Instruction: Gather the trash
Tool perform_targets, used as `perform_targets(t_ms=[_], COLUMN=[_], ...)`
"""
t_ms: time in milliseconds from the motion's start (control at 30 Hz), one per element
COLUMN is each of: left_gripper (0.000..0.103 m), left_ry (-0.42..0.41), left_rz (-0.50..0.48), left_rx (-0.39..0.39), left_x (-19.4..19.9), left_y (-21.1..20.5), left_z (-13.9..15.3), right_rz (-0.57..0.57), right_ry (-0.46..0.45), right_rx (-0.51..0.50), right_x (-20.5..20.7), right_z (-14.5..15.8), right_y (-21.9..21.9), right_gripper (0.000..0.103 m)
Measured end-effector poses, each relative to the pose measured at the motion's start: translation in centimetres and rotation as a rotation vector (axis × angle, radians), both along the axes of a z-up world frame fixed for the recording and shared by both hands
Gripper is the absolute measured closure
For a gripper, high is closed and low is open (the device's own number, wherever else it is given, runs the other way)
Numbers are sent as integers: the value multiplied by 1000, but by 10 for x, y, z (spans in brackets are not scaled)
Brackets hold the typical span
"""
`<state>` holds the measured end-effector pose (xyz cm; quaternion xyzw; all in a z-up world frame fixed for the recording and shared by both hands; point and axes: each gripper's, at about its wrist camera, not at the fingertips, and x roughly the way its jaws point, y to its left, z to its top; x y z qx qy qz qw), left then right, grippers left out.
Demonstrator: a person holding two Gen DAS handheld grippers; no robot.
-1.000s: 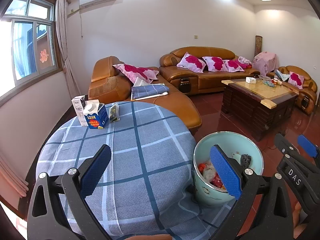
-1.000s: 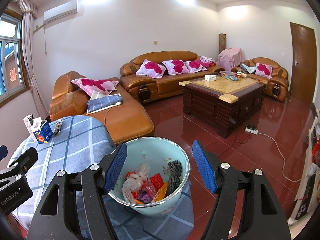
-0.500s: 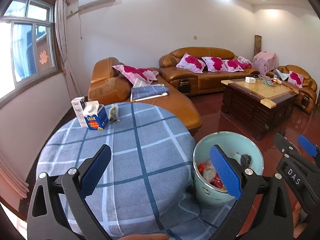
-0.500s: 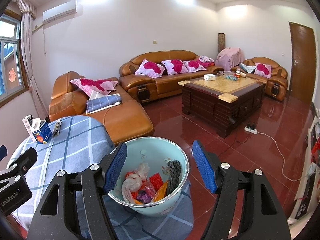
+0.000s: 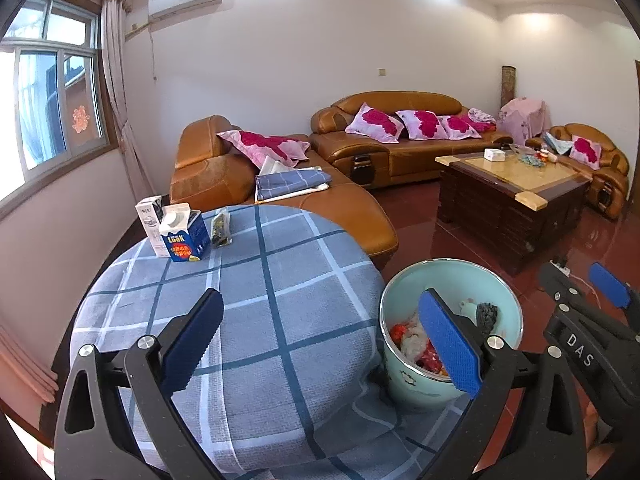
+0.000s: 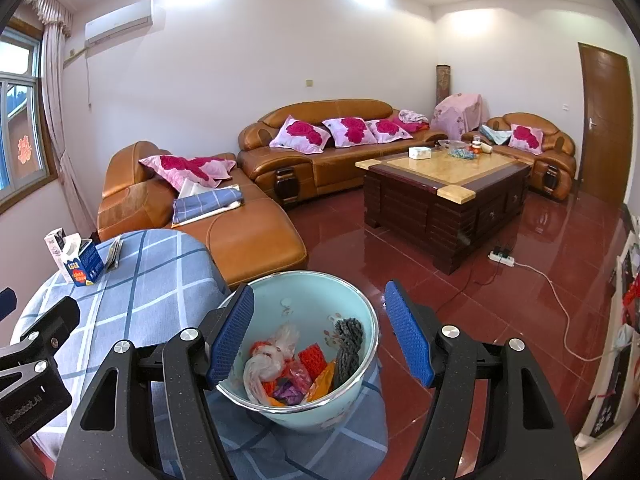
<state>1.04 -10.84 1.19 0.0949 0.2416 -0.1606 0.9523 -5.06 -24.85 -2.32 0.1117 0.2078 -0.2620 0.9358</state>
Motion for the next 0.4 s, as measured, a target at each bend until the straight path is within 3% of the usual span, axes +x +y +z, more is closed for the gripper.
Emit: perform_targets(t_ms=[400], left_gripper=[6], left_ry=[21], left_rz=[-4], left_rx=[-10], left_x=[1], left_y=[-1], left_z=[4], right_rz=[5], right_ry=[5], right_rx=[3], right_x=[-1], right_z=[-2], right_y=[1], right_gripper=[35])
